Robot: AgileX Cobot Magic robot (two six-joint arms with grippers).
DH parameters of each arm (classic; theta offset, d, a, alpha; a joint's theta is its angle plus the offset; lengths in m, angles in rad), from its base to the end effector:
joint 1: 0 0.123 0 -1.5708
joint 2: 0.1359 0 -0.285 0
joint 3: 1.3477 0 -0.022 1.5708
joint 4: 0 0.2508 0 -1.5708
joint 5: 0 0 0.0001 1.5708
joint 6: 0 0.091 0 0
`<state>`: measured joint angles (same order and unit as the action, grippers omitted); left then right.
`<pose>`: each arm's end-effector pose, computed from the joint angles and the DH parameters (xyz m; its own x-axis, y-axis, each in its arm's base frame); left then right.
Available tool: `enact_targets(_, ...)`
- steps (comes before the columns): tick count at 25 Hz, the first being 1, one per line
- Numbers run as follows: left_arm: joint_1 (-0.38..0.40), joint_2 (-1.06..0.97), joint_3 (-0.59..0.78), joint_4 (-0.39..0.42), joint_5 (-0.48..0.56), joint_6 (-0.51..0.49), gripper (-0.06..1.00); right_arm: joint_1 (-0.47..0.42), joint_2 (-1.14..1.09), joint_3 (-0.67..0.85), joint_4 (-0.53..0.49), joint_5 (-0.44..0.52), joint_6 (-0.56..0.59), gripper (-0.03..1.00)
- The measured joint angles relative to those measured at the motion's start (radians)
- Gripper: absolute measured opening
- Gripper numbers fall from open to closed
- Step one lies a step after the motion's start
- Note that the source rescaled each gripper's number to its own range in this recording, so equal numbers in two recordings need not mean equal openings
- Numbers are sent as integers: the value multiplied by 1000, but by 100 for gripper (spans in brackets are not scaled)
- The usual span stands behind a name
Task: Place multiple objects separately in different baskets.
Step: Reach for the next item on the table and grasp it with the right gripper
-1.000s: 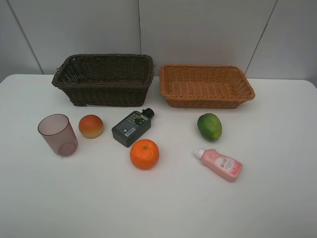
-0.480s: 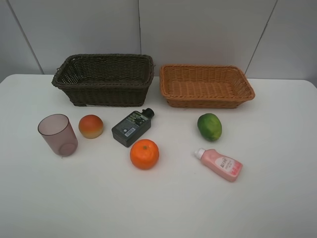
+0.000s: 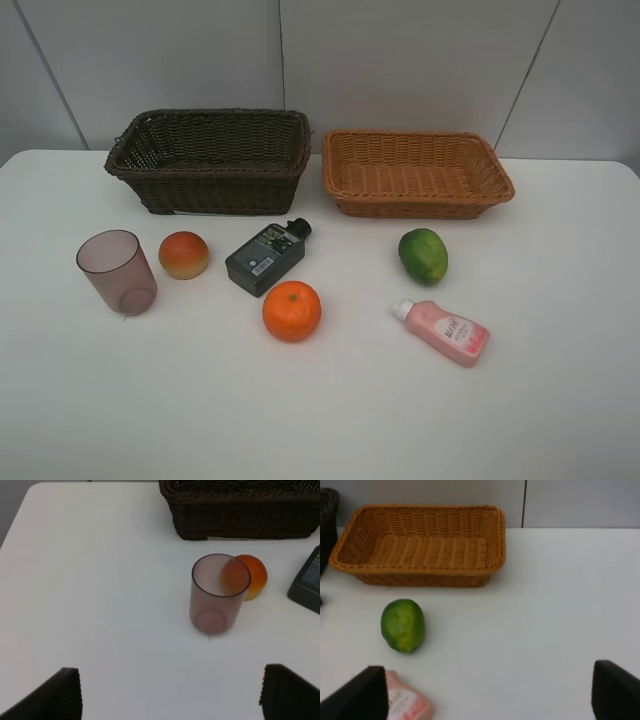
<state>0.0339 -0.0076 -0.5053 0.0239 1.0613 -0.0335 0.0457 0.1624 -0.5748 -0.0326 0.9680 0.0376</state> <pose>-0.0067 0.0017 0.2787 -0.4434 -0.0369 -0.8956 -0.0623 0.9980 -0.0103 0.0184 -0.0016 0.3051 -0.4511 -0.0015 -0.8925 -0.0131 0.9999 0.0049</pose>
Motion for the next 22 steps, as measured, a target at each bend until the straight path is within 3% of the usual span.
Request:
enact_targets(6, 0, 0, 0, 0, 0, 0, 93, 0, 307, -80, 114, -149, -1, 75)
enact_targets(12, 0, 0, 0, 0, 0, 0, 93, 14, 652, -208, 167, -165, -1, 75)
enact_targets(18, 0, 0, 0, 0, 0, 0, 93, 186, 923, -324, 118, -148, 2, 75)
enact_targets(22, 0, 0, 0, 0, 0, 0, 93, 295, 1096, -395, 44, -145, 82, 75)
